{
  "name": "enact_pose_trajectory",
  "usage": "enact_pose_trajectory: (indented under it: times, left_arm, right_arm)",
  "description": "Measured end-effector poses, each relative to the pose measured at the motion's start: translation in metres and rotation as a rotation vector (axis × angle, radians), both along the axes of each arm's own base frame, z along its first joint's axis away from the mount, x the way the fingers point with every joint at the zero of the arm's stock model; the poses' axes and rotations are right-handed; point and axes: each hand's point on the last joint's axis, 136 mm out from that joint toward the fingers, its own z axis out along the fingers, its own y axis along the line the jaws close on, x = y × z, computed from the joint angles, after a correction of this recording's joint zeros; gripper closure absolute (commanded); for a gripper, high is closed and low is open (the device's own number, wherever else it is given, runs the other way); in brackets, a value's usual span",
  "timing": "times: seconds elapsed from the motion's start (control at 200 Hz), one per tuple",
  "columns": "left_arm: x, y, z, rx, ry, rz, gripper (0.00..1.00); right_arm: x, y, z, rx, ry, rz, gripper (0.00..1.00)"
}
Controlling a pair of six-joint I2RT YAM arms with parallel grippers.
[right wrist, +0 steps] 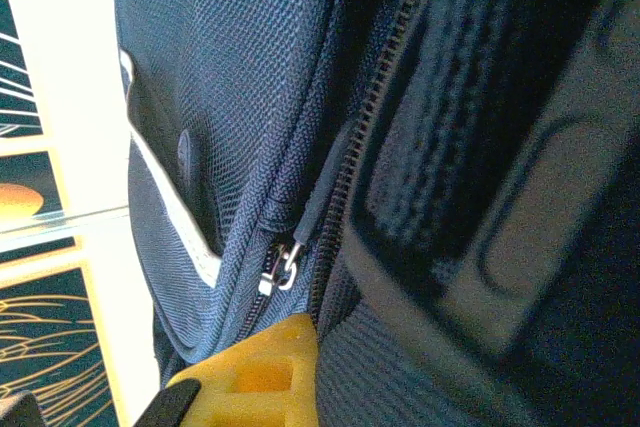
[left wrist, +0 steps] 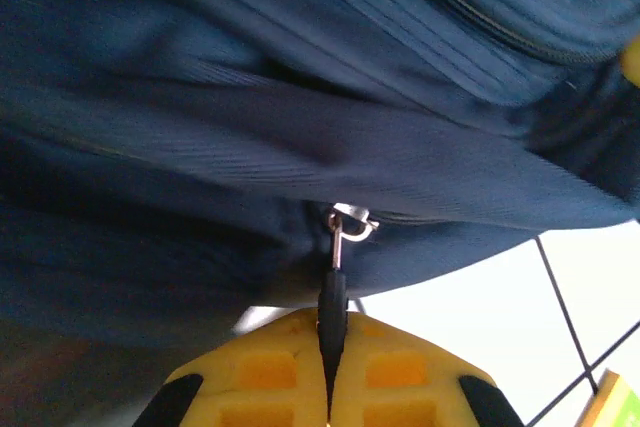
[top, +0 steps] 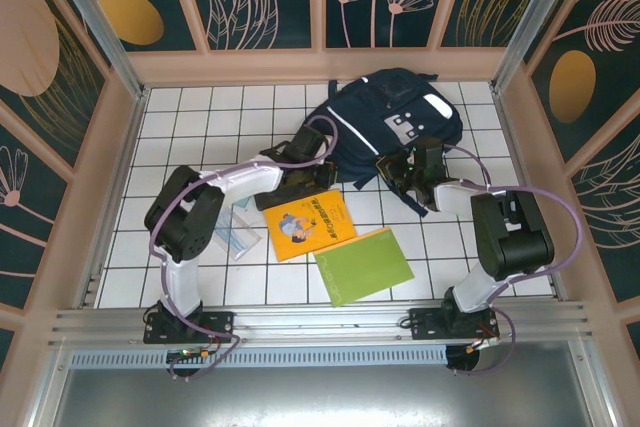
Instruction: Pack the student bag
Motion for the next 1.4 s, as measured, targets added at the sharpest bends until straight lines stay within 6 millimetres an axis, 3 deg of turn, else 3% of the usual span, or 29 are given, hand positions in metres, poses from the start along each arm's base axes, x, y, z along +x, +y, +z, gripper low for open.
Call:
enact_pose_trajectory:
  times: [0.215,0.34,0.54,0.821,0.886,0.971,1.021,1.151,1.226,1.316,1.401]
  left_arm:
    - [0.034,0.055,0.007,0.064,-0.051,0.113,1.00]
    - [0.042,0.065,0.008,0.083,-0.073,0.104,1.00]
    - [0.032,0.047,0.013,0.046,-0.063,0.018,1.00]
    - [-0.016,-0.017,0.022,-0.010,-0.045,-0.096,1.00]
    - [-0.027,-0.031,0.025,-0.031,-0.037,-0.116,1.00]
    - [-0.043,-0.054,0.033,-0.066,-0.027,-0.159,1.00]
    - [-0.050,-0.069,0.042,-0.091,-0.030,-0.187,1.00]
    - [-0.062,-0.101,0.053,-0.144,-0.023,-0.241,1.00]
    - [-0.067,-0.111,0.052,-0.157,-0.008,-0.259,1.00]
    - [-0.070,-0.114,0.045,-0.156,0.010,-0.262,1.00]
    - [-0.068,-0.116,0.040,-0.155,0.020,-0.263,1.00]
  right_arm:
    - [-0.003,-0.007,0.005,-0.064,-0.025,0.022,1.00]
    - [-0.003,-0.009,0.013,-0.116,-0.053,0.058,1.00]
    - [0.004,-0.034,0.020,-0.216,-0.075,0.098,1.00]
    - [0.016,-0.094,0.017,-0.297,-0.024,0.092,1.00]
    - [0.019,-0.106,0.013,-0.311,0.006,0.078,0.86]
    - [0.027,-0.126,0.013,-0.347,0.021,0.034,0.47]
    - [0.036,-0.140,0.018,-0.375,0.010,-0.004,0.35]
    - [0.055,-0.164,0.040,-0.429,-0.037,-0.091,0.22]
    - [0.052,-0.168,0.046,-0.445,-0.039,-0.123,0.18]
    - [0.032,-0.171,0.052,-0.446,-0.032,-0.166,0.16]
    - [0.005,-0.167,0.061,-0.417,-0.036,-0.193,0.07]
